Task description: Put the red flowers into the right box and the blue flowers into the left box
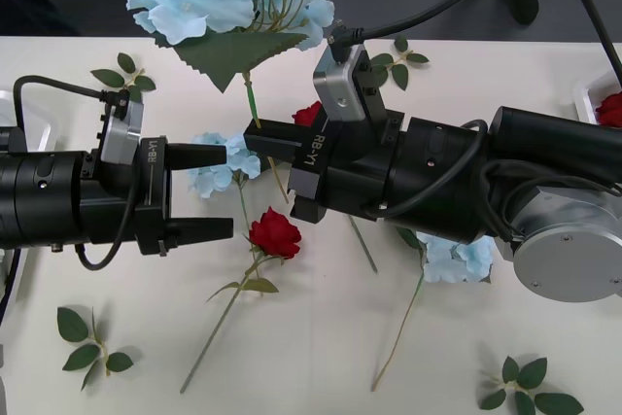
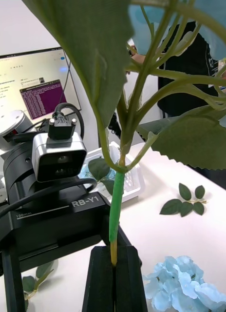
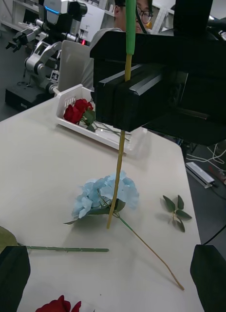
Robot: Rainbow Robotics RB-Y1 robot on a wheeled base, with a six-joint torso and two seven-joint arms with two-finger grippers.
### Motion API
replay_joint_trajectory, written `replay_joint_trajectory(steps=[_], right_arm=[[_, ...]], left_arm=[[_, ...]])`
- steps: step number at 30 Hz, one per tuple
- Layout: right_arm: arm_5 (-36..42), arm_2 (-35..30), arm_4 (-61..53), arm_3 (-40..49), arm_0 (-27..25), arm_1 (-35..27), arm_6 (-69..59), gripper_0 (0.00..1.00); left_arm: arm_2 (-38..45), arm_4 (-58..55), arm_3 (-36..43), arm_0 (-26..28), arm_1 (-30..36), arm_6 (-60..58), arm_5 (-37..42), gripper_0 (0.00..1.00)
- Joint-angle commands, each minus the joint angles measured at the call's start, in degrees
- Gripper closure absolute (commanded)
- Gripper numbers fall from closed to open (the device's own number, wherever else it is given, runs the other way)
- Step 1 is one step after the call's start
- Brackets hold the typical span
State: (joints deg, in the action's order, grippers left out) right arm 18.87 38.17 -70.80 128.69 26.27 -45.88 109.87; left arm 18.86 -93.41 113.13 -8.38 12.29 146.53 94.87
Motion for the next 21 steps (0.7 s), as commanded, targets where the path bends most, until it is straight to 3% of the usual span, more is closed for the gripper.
replay_joint_trajectory(steps=[1, 21], right_arm=[[-0.6, 0.1, -0.1, 0.9, 1.5, -0.7, 1.7, 1.00], [-0.6, 0.1, -0.1, 0.9, 1.5, -0.7, 1.7, 1.00]], left_arm=[[-1.0, -0.5, 0.6, -1.4, -1.7, 2.6, -0.5, 0.03], [-8.1, 7.7, 0.5, -1.4, -8.8, 3.1, -5.7, 0.03]])
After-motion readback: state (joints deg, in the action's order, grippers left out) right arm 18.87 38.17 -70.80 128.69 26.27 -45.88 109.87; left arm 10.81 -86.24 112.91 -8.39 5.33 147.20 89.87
